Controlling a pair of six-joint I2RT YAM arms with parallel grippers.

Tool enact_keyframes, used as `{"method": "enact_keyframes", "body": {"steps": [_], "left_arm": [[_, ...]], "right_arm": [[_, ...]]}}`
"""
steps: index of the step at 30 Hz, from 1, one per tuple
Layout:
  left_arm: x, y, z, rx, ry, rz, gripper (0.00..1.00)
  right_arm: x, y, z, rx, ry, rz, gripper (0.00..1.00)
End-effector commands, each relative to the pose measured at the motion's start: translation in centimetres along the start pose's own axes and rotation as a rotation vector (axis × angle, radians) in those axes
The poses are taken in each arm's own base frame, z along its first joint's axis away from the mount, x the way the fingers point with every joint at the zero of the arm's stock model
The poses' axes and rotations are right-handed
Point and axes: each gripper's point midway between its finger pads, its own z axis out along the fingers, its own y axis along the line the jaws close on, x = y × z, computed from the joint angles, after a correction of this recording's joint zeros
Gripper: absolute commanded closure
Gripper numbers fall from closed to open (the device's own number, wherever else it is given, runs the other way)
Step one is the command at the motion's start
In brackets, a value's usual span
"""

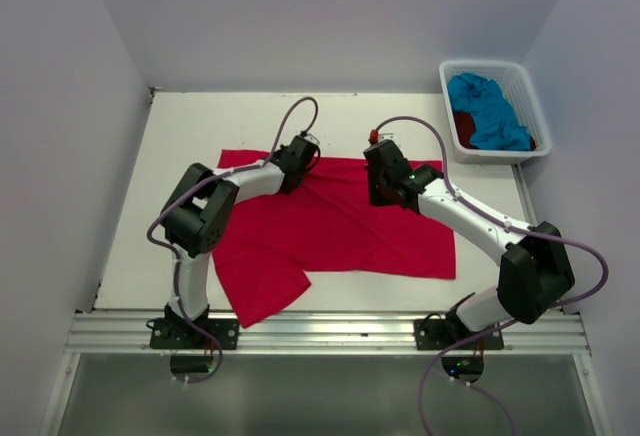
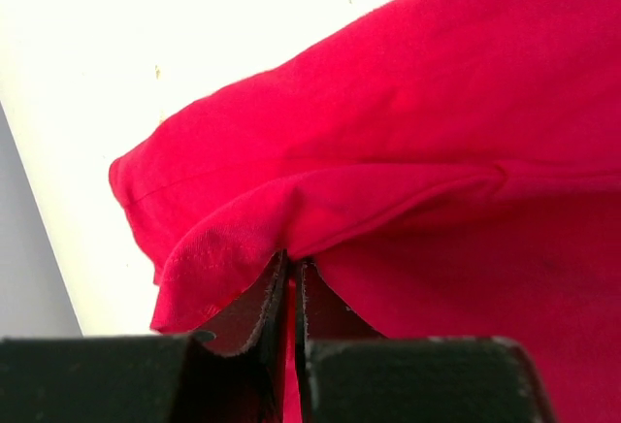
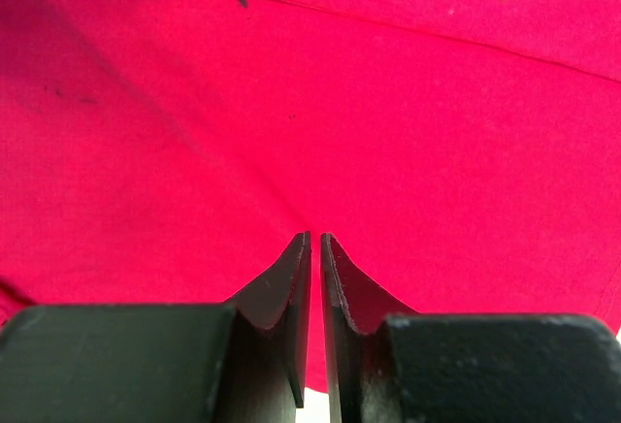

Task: Fold and stack the t-shirts
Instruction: Fold the flattened tshirt in 1/3 of the way

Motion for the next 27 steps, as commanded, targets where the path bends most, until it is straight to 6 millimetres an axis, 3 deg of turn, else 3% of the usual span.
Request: {"method": "enact_keyframes", "body": {"steps": [1, 6, 11, 19, 22, 27], "left_arm": [[-2.6, 2.1, -3.3, -0.037, -0.053, -0.071, 0.94], [-2.3, 1.3, -5.5, -0.005, -0.037, -0.083, 0.94], [-0.4, 0.0, -7.2, 0.041, 0.016, -0.056, 0.94], [2.1, -3.7, -9.2, 0.167, 0.065, -0.063, 0.94], [2.2, -4.7, -10.0, 0.207, 0.066, -0.068, 0.95], [0.7, -5.9, -12.1, 0.292, 0.031, -0.095, 0.94]], "right_arm": [[-0.8, 0.0, -0.8, -0.01, -0.037, 0.007, 0.87], [-0.8, -0.1, -0.9, -0.008, -0.038, 0.007, 0.88], [-1.1, -0.1, -1.2, -0.01, -0.048, 0.01, 0.88], [-1.9, -0.1, -1.8, -0.007, -0.067, 0.015, 0.88], [-2.1, -0.1, -1.9, -0.004, -0.071, 0.014, 0.88], [-2.4, -0.2, -2.1, 0.001, -0.078, 0.016, 0.88]]}}
